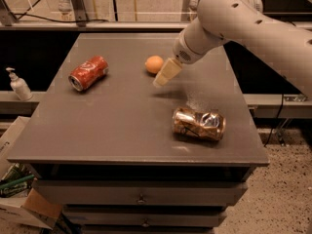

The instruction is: Move orange near orange can

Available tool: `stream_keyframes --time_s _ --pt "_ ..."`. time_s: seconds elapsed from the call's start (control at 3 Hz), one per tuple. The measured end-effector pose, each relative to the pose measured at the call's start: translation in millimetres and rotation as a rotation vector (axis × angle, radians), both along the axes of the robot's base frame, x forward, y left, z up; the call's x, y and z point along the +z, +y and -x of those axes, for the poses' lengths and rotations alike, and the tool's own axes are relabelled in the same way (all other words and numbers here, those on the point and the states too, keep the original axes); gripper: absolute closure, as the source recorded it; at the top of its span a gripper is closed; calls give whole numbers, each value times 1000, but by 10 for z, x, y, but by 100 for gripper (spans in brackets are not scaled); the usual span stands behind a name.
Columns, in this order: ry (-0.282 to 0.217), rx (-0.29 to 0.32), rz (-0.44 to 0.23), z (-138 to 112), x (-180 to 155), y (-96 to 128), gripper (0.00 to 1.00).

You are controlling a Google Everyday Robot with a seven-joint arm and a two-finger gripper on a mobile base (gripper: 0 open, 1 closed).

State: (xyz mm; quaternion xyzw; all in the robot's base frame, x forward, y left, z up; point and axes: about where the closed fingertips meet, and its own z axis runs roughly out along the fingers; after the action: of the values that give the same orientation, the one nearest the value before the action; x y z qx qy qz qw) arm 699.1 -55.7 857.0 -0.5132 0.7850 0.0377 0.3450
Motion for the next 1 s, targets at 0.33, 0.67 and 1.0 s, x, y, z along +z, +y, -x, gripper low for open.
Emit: stream_keyframes --time_s 0.33,0.67,1.0 --pt "23 -30 -7 -144 -158 122 0" --pt "45 -40 -21 -232 -261 245 0" --pt "58 -42 -37 -278 -320 348 18"
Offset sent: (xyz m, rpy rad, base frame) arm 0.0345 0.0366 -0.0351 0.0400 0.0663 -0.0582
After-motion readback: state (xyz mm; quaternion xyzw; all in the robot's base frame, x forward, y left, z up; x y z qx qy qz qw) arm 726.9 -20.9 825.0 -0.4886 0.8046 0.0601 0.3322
